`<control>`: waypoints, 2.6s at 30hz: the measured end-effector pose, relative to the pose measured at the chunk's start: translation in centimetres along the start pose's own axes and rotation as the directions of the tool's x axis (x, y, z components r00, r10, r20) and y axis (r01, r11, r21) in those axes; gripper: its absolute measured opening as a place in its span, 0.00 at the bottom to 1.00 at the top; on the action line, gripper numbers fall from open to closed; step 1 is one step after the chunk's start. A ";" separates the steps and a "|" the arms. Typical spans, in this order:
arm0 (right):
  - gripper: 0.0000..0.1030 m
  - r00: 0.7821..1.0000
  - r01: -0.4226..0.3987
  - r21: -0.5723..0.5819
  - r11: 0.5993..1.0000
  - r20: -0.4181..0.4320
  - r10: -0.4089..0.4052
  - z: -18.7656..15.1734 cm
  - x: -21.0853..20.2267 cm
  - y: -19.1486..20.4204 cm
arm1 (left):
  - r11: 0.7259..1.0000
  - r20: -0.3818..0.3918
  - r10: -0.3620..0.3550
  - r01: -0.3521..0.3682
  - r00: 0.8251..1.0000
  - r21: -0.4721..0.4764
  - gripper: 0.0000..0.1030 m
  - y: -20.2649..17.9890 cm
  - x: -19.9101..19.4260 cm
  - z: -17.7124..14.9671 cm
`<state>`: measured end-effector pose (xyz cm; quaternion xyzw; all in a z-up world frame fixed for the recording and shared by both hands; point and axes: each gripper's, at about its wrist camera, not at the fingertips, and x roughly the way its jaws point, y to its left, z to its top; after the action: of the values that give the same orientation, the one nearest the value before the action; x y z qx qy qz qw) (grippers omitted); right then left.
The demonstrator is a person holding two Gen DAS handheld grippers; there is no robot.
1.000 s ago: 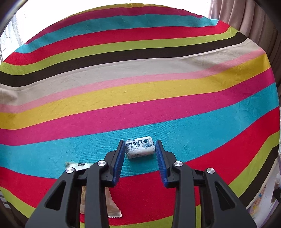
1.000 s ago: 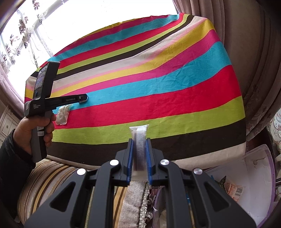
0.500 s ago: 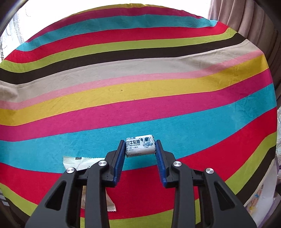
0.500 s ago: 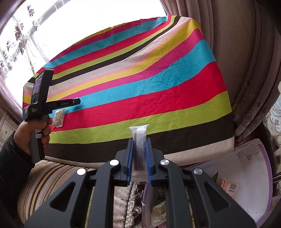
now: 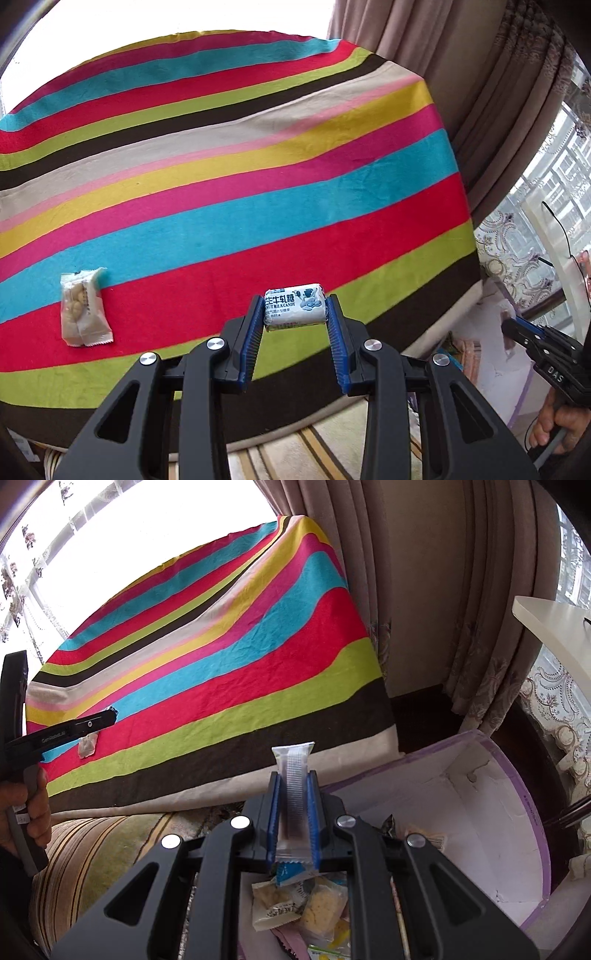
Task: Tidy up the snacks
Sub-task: 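Carry the candy box and clear bar to the white box and open both tools, then move both open tools back to the clear nut packet on the cloth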
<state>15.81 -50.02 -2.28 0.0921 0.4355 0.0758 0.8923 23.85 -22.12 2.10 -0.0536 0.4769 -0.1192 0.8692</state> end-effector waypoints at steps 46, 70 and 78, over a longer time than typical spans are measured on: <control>0.52 0.999 -0.015 0.117 0.993 0.043 0.010 -7.8 -2.4 -6.6 | 0.961 -0.238 -0.096 0.152 0.966 0.232 0.57 -17.2 -0.3 -9.3; 0.58 0.997 -0.058 0.007 0.998 0.058 0.058 -4.9 -3.1 -1.2 | 0.998 -0.101 -0.029 0.034 0.994 0.054 0.58 -8.4 -3.8 -6.8; 0.58 0.991 -0.121 -0.014 0.993 0.047 0.121 -3.4 -2.8 2.1 | 0.995 -0.032 0.005 -0.008 0.999 -0.104 0.58 -1.2 -6.6 -6.9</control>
<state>11.34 -48.30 -1.71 0.1150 0.4071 0.1300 0.8968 14.43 -21.49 3.96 -0.0952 0.4963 -0.0922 0.8580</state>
